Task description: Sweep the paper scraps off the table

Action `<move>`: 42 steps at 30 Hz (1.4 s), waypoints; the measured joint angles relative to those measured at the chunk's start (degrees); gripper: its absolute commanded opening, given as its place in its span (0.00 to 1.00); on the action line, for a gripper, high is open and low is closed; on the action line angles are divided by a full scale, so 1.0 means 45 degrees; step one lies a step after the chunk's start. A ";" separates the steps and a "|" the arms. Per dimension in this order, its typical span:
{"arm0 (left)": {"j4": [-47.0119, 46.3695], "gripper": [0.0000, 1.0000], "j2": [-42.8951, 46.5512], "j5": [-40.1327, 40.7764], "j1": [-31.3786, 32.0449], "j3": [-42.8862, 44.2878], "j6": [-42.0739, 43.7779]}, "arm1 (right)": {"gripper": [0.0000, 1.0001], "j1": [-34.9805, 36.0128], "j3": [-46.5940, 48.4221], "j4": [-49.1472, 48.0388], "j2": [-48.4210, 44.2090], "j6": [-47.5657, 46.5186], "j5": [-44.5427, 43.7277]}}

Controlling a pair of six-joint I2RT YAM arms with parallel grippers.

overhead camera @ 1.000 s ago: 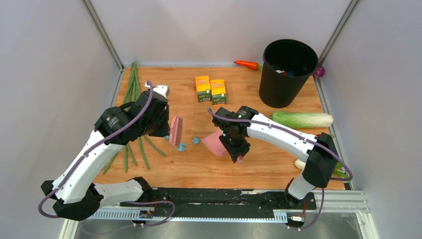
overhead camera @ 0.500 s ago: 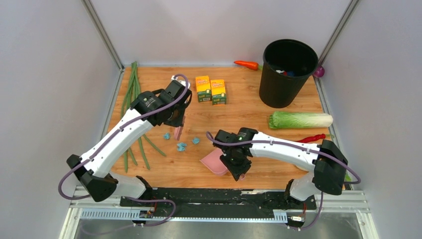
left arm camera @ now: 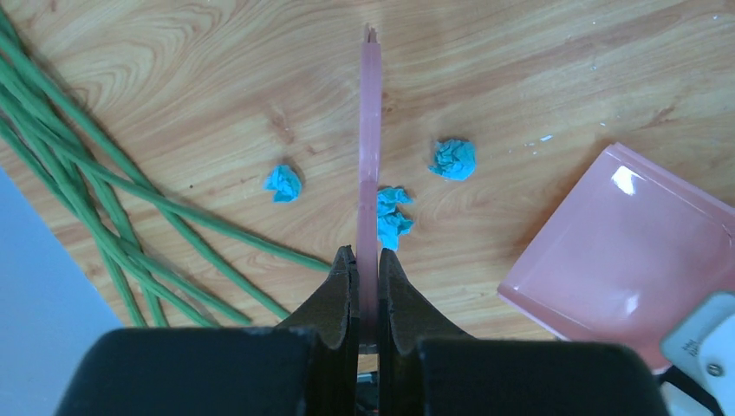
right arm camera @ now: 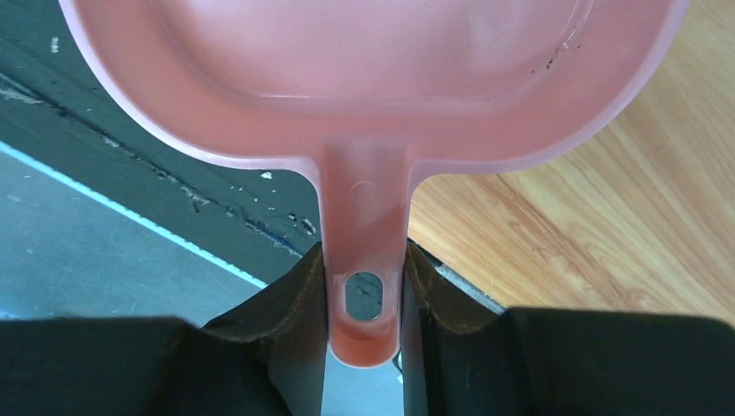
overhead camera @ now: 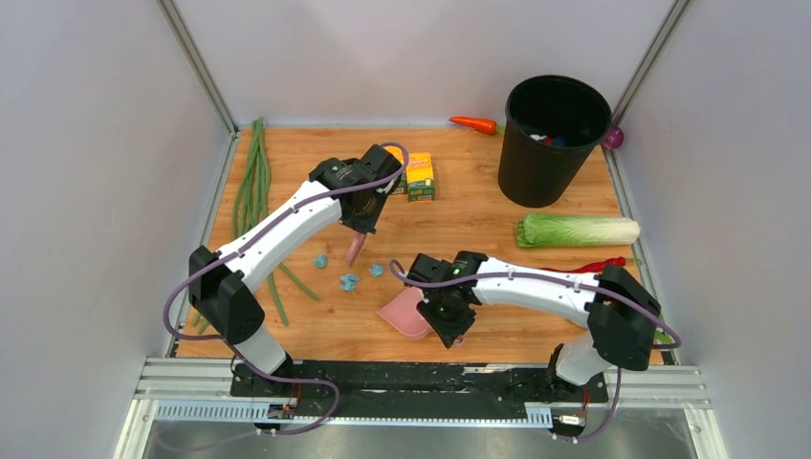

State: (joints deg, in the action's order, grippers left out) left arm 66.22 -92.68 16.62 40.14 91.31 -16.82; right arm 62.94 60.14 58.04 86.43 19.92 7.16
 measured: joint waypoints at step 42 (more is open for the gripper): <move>-0.0714 0.00 -0.0257 -0.5280 0.0753 -0.0457 0.0816 | 0.00 -0.0695 0.0340 -0.0903 0.1894 -0.1355 0.0068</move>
State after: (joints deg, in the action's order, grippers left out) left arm 63.00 -93.84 -7.14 43.53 89.25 -13.15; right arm 59.81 61.67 53.98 94.96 13.82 7.46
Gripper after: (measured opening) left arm 0.066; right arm 0.326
